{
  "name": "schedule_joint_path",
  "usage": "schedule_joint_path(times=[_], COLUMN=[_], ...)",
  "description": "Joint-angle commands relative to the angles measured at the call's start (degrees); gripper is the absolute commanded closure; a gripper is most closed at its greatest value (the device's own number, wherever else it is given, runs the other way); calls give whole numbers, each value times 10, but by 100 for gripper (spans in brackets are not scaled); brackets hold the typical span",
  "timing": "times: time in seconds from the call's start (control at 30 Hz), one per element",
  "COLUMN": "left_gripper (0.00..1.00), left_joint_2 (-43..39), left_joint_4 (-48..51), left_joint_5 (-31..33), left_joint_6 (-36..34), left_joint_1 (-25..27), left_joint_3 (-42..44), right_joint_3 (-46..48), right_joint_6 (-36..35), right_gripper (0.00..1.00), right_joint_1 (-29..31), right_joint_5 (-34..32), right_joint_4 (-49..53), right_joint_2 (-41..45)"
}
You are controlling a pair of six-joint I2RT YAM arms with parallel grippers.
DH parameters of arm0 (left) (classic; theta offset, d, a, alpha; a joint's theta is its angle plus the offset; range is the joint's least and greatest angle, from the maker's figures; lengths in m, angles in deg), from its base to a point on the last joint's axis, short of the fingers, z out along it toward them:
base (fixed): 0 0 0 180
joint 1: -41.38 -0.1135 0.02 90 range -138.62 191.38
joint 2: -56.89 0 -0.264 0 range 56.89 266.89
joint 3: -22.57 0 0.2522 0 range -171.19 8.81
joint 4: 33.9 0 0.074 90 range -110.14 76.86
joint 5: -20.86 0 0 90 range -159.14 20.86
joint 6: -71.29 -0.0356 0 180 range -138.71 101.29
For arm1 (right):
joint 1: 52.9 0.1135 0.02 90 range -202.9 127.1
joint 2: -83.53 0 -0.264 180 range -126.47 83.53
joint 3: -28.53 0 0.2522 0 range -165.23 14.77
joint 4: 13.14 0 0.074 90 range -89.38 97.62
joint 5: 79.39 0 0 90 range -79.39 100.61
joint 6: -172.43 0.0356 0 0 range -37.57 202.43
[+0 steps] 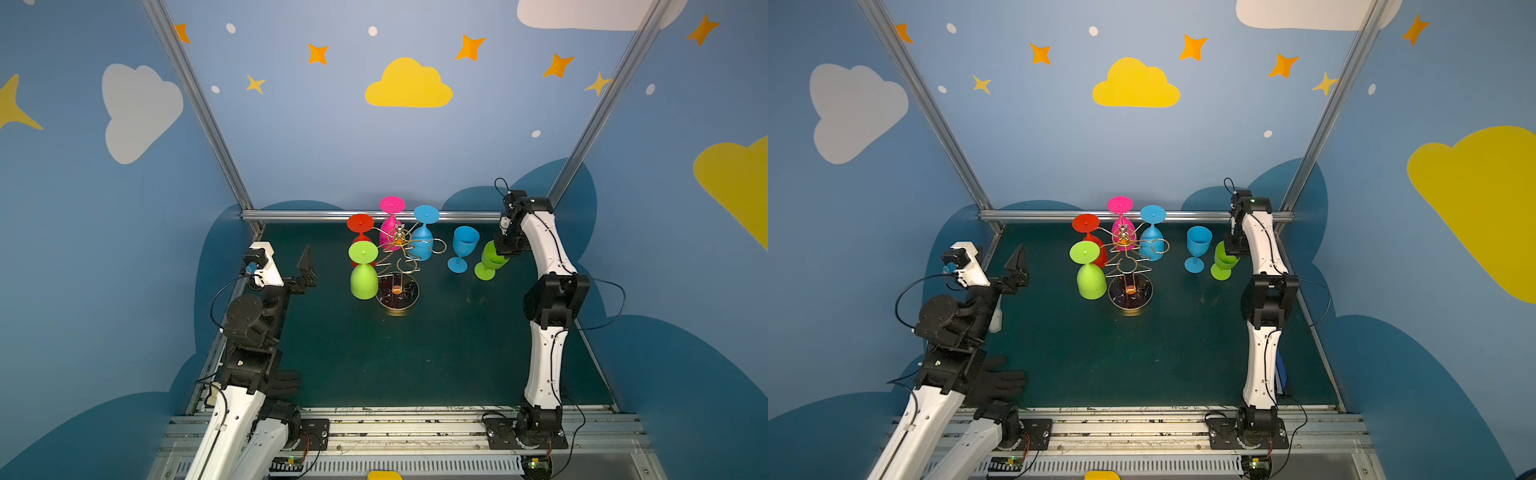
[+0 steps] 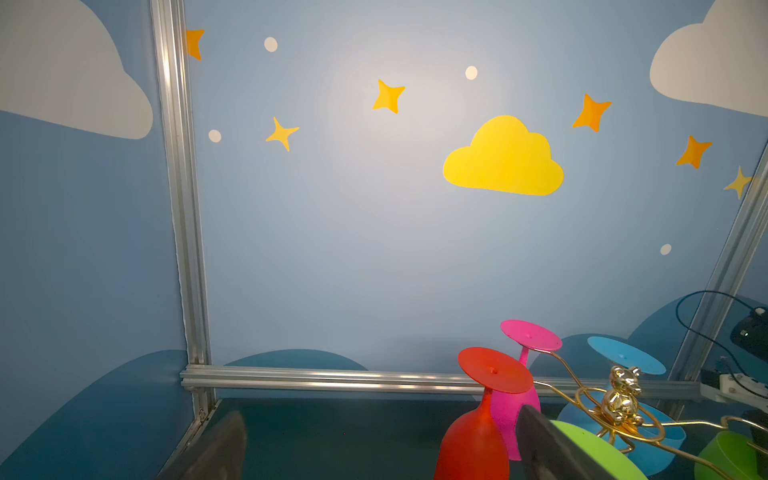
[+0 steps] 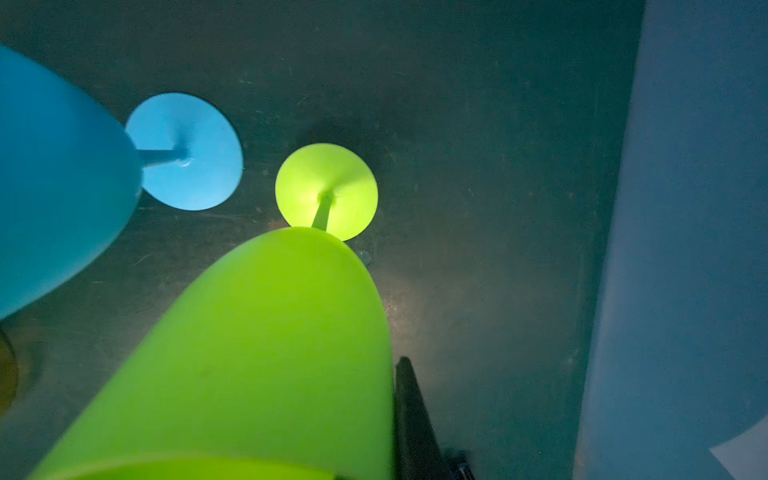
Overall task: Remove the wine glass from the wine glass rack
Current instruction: 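Lower the lime-green glass upright onto the table with the right gripper, then open the right gripper and lift it off the standing lime-green glass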
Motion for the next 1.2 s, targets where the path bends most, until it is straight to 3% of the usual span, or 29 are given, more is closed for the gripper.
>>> schedule_joint_path(times=[0.0,0.27,0.6,0.97,1.17], left_gripper=[0,0,0,0,0], left_joint_2=[0,1,2,-2,-2], left_joint_4=[-5,-7,-6,-6,-6], left_joint_5=[-5,-8,-13,-15,-23], left_joint_6=[8,19,32,51,58], left_joint_1=[-5,-14,-27,-39,-41], left_joint_3=[4,7,10,16,18], right_joint_3=[-21,-25,-8,137,298], right_joint_6=[-4,0,22,62,114], right_gripper=[92,73,60,56,56], right_joint_1=[-3,-7,-22,-34,-36], right_joint_5=[22,40,97,128,243], right_joint_4=[10,-17,-61,-187,-290], right_joint_2=[-13,-5,50,192,330])
